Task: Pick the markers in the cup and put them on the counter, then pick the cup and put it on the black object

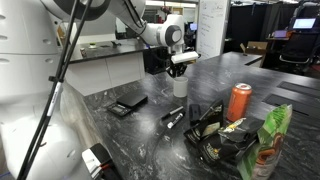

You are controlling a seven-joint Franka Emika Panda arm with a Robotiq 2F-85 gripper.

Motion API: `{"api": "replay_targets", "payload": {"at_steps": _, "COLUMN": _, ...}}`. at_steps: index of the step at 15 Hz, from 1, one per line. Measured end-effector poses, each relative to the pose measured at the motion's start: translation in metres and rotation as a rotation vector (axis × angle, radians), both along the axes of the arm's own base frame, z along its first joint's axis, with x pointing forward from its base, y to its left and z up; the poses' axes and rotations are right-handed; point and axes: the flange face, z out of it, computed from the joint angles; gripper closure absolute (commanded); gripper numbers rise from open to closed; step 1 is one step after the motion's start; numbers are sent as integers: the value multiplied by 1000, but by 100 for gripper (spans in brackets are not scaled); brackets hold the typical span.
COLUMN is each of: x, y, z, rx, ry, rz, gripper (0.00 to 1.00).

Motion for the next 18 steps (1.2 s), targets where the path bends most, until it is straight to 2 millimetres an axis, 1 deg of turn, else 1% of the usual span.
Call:
{"api": "replay_targets", "payload": {"at_steps": 1, "x": 0, "y": 0, "z": 0, "rx": 0, "ry": -1, "rz": -1, "gripper": 96}}
{"api": "replay_targets", "payload": {"at_steps": 6, "x": 0, "y": 0, "z": 0, "rx": 1, "ry": -1, "rz": -14, "gripper": 96}}
{"api": "replay_targets", "payload": {"at_steps": 9, "x": -1, "y": 5, "z": 1, "rx": -4, "ry": 1, "rz": -24, "gripper": 96}}
{"api": "replay_targets", "payload": {"at_steps": 13, "x": -10, "y": 25, "z": 6, "rx": -36, "ry": 36, "rz": -53, "gripper": 96}}
{"api": "replay_targets", "payload": {"at_steps": 18, "x": -35, "y": 57, "z": 35, "rx": -108, "ry": 63, "rz": -121, "gripper": 96}}
